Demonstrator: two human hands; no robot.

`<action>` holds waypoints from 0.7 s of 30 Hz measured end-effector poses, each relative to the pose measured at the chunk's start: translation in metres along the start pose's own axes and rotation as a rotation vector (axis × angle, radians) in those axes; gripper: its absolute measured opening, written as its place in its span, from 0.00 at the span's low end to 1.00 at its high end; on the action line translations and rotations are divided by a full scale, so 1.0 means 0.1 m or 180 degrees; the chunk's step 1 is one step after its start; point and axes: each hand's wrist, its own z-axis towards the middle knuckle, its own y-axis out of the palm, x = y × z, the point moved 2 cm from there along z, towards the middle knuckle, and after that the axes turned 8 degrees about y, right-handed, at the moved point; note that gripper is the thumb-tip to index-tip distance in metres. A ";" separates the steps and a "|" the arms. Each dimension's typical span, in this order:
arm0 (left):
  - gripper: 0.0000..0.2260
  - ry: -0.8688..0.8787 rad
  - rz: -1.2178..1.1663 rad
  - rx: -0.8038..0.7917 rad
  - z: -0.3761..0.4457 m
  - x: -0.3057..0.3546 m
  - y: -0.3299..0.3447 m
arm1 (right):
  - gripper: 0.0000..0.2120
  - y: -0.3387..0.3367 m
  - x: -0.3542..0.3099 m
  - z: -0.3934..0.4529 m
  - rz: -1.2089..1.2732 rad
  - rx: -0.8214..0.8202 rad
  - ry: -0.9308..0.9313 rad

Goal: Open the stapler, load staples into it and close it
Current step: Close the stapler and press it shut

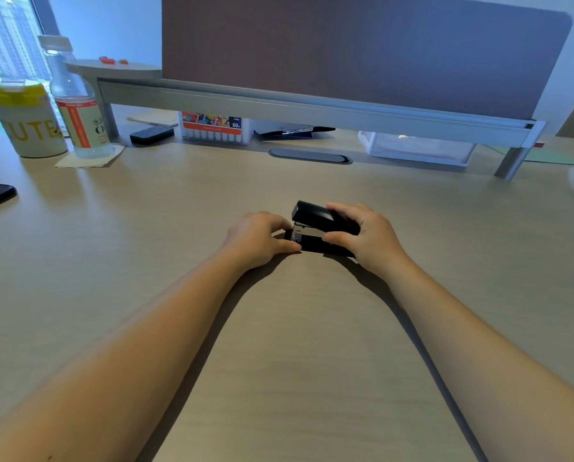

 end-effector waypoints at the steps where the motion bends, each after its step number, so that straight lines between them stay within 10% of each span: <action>1: 0.19 -0.0024 -0.0256 -0.0074 -0.01 -0.01 0.00 | 0.24 0.00 0.01 -0.01 0.0018 -0.0008 0.0068; 6: 0.24 -0.0193 -0.1624 -0.0078 -0.03 0.06 -0.07 | 0.30 -0.09 0.13 -0.09 0.0396 -0.0090 0.0589; 21: 0.12 -0.0497 -0.1708 0.0396 0.03 0.05 0.03 | 0.32 -0.08 0.23 -0.13 0.0076 0.0025 0.0732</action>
